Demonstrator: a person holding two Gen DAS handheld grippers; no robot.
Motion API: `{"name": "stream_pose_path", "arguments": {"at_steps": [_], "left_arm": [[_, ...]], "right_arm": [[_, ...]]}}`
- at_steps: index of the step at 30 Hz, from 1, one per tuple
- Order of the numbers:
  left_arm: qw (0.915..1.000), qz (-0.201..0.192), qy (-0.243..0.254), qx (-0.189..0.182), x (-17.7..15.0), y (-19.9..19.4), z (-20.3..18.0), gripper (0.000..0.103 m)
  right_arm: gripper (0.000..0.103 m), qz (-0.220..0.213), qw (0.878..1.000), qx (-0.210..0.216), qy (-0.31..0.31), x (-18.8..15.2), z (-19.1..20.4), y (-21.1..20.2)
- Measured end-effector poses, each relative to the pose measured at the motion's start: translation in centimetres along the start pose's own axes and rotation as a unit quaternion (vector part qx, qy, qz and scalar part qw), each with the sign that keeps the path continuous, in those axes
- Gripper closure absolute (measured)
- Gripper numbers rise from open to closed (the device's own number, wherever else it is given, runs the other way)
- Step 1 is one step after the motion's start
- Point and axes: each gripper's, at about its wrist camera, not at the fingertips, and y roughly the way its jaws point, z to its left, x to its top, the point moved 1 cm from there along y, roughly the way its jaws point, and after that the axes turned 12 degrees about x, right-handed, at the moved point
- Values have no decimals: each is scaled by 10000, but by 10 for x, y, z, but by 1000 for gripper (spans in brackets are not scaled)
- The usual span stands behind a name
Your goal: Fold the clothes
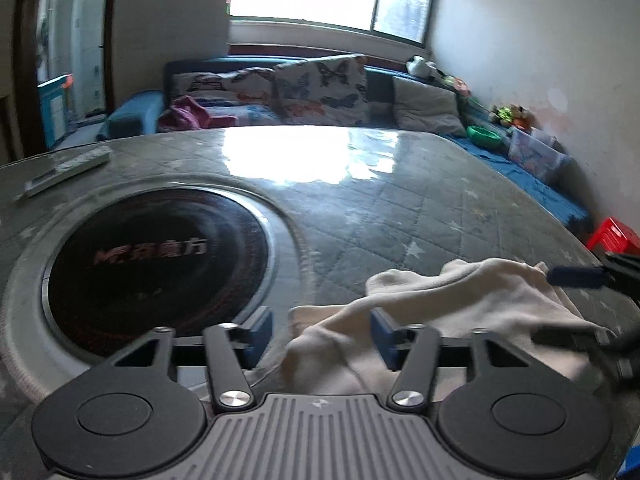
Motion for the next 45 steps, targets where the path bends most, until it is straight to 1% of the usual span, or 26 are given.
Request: {"name": "stream_pose_path", "arguments": {"at_steps": [1,2,4,5,6,7,8,11,15,18,20,21,23,24,26,27,29,30,31,32,36,40,41,43,44,45], "left_arm": [[10000,-21,-43,19,0,-3,3,34],[9999,-42,-86,55,-1,-7,6,30],[9997,-129,-157,153,-3,-14,12,16],[9995,-187,-185,192,-4,-18,14,13],[9992,-238,-217,217,-5,-22,16,5],[9990,-289,-253,218,-6,-26,18,0],[9988,-332,-285,204,-7,-30,20,0],[9985,-389,-370,90,-10,-39,25,0],[9977,-397,-529,175,-13,-43,31,0],[9960,-314,-823,165,-16,-43,40,0],[9940,-78,-1085,132,-17,-39,47,0],[9924,54,-1222,112,-18,-36,50,0],[9878,353,-1517,69,-22,-31,56,0],[9855,487,-1623,33,-24,-29,58,0],[9820,667,-1763,-69,-28,-27,59,0],[9808,713,-1815,-97,-30,-27,59,0],[9771,802,-1962,-181,-32,-27,60,0],[9741,862,-2077,-251,-33,-26,60,0],[9708,925,-2191,-323,-34,-26,61,0],[9671,993,-2309,-395,-35,-25,62,0],[9497,1207,-2819,-628,-37,-22,62,0],[9322,1397,-3205,-933,-36,-16,58,0],[9268,1446,-3312,-1017,-36,-14,57,1],[9126,1557,-3577,-1221,-36,-8,55,3],[9040,1623,-3722,-1337,-37,-5,54,5],[8925,1717,-3897,-1487,-38,0,53,9]], "right_arm": [[19,22,9999,77,-139,0,10,0],[17,43,9995,165,-262,-1,21,1],[17,94,9981,349,-495,-2,40,2],[14,132,9971,455,-590,-3,50,3],[12,162,9961,532,-685,-5,58,4],[8,176,9951,575,-785,-6,67,5],[6,187,9939,623,-892,-8,74,7],[4,249,9898,781,-1162,-12,94,13],[5,429,9834,912,-1512,-15,113,23],[15,577,9767,854,-1882,-16,128,29],[27,678,9724,807,-2081,-16,135,33],[30,721,9695,787,-2208,-16,140,35],[41,822,9632,707,-2461,-16,147,40],[43,855,9596,662,-2597,-17,151,41],[55,899,9529,574,-2838,-19,156,44],[57,925,9498,525,-2944,-20,159,45],[73,953,9475,489,-3014,-21,161,46],[75,949,9483,488,-2990,-21,161,46],[83,916,9507,502,-2919,-20,159,45],[86,854,9540,523,-2824,-17,156,43],[88,555,9700,648,-2274,-5,141,30],[89,288,9805,766,-1787,7,125,15],[89,228,9826,792,-1665,9,121,12],[89,138,9846,806,-1542,12,116,7],[89,90,9854,802,-1501,12,114,3],[89,38,9859,792,-1475,12,112,-1]]}}
